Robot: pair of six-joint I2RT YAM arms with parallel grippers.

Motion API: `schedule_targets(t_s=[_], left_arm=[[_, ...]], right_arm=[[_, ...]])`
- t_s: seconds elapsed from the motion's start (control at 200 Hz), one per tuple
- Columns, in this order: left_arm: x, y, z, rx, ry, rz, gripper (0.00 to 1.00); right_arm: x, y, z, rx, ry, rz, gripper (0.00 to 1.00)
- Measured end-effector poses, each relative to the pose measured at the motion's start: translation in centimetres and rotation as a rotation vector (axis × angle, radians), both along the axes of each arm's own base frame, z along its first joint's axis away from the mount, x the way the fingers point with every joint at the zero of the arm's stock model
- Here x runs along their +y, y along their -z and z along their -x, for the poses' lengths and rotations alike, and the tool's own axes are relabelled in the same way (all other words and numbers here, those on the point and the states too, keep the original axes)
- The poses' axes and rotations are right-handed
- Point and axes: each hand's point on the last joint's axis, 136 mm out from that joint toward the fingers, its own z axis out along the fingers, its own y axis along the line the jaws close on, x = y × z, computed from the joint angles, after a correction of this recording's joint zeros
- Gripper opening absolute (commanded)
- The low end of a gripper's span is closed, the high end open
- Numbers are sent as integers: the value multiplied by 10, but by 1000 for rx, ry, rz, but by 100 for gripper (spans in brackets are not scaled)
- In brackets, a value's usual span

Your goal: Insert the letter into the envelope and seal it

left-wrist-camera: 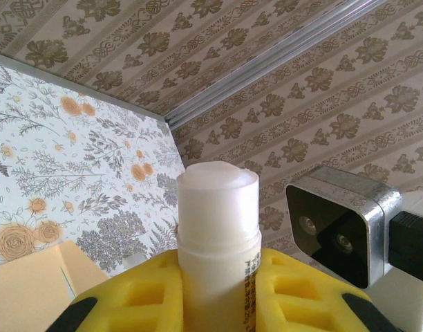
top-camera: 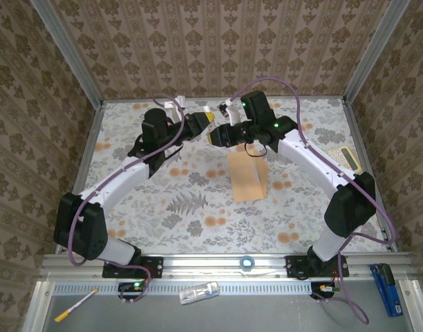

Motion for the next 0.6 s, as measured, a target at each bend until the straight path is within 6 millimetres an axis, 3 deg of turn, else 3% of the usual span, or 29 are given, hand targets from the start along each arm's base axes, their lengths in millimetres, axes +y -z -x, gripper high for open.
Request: schedule_targets(t_s=[0.195, 0.42, 0.595], left_arm=[[0, -4, 0, -13, 7, 9, 0], [1, -17, 4, -56, 53, 44, 0], [-1, -40, 12, -107, 111, 96, 0]], right_arm=[[1, -5, 1, 21, -12, -38, 23], [3, -19, 4, 80, -92, -207, 23], [6, -41, 13, 115, -190, -349, 23]])
